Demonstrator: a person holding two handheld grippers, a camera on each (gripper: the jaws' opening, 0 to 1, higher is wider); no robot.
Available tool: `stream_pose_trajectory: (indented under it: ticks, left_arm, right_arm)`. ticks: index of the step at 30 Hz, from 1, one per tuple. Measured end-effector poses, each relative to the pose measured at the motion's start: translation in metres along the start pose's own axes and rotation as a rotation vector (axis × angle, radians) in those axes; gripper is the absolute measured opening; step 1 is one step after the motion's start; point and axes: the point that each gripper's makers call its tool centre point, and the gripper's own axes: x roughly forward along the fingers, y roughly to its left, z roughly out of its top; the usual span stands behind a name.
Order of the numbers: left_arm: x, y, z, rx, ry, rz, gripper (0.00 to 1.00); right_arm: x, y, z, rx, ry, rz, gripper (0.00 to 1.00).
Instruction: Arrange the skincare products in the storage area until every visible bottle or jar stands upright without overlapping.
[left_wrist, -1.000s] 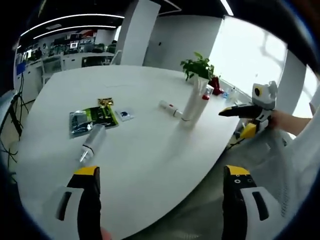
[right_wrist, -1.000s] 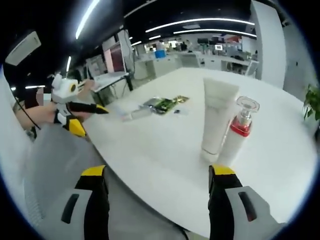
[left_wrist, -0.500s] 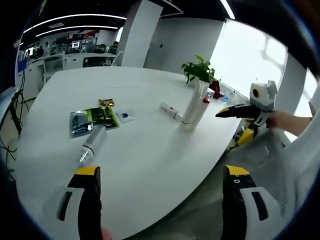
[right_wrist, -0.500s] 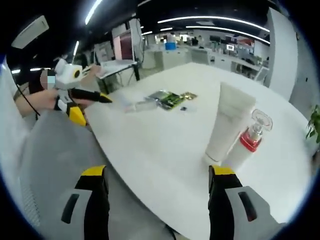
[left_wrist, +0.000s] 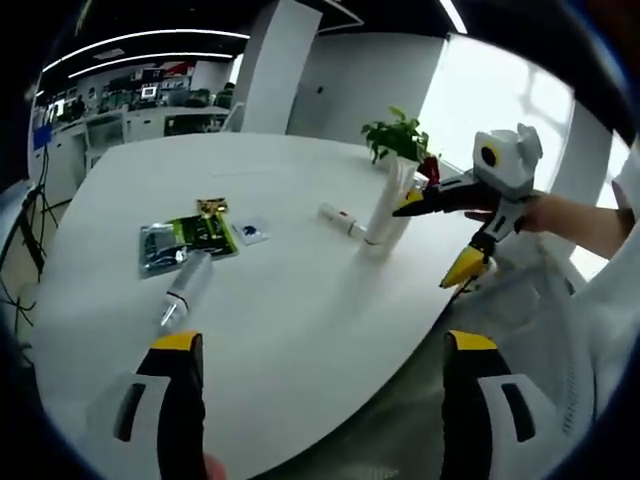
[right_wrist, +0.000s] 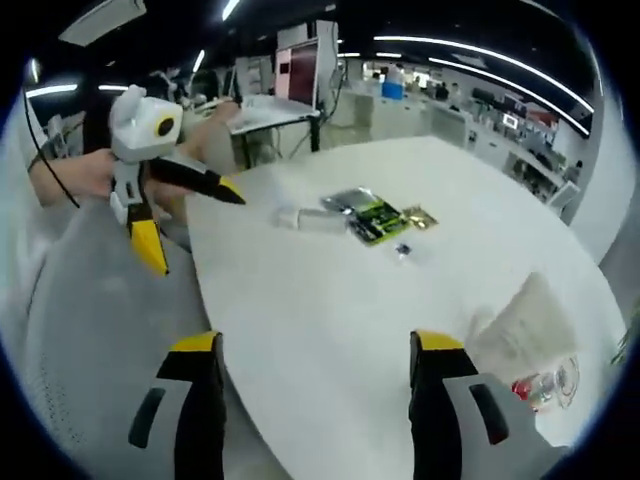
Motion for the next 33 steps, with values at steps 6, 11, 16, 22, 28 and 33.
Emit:
stream_pose_trajectory:
  ticks: [6, 11, 16, 22, 28, 33]
  left_arm:
    - [0.002, -0.005, -0.006, 0.019, 0.033, -0.021, 0.9]
    - [0.004, -0.01, -0.016, 0.033, 0.077, -0.046, 0.9]
    - [0.003, -0.013, -0.017, 0.036, 0.085, -0.062, 0.9]
    - [0.002, -0.013, -0.016, 0.011, 0.079, -0.07, 0.9]
    - [0.003, -0.012, -0.016, 0.004, 0.076, -0.076, 0.9]
    - [0.004, -0.012, -0.018, 0.009, 0.083, -0.085, 0.9]
  right_arm:
    - [0.018, -0.003, 0.018, -0.078, 0.008, 0.027, 0.72]
    - [0.036, 0.005, 0.027, -0.139, 0.035, 0.068, 0.69]
    - [0.05, 0.014, 0.032, -0.199, 0.073, 0.101, 0.67]
    - [0.064, 0.016, 0.04, -0.252, 0.094, 0.132, 0.65]
    - [0.082, 0.014, 0.052, -0.311, 0.117, 0.16, 0.64]
    - [0.101, 0.018, 0.062, -0.365, 0.13, 0.192, 0.63]
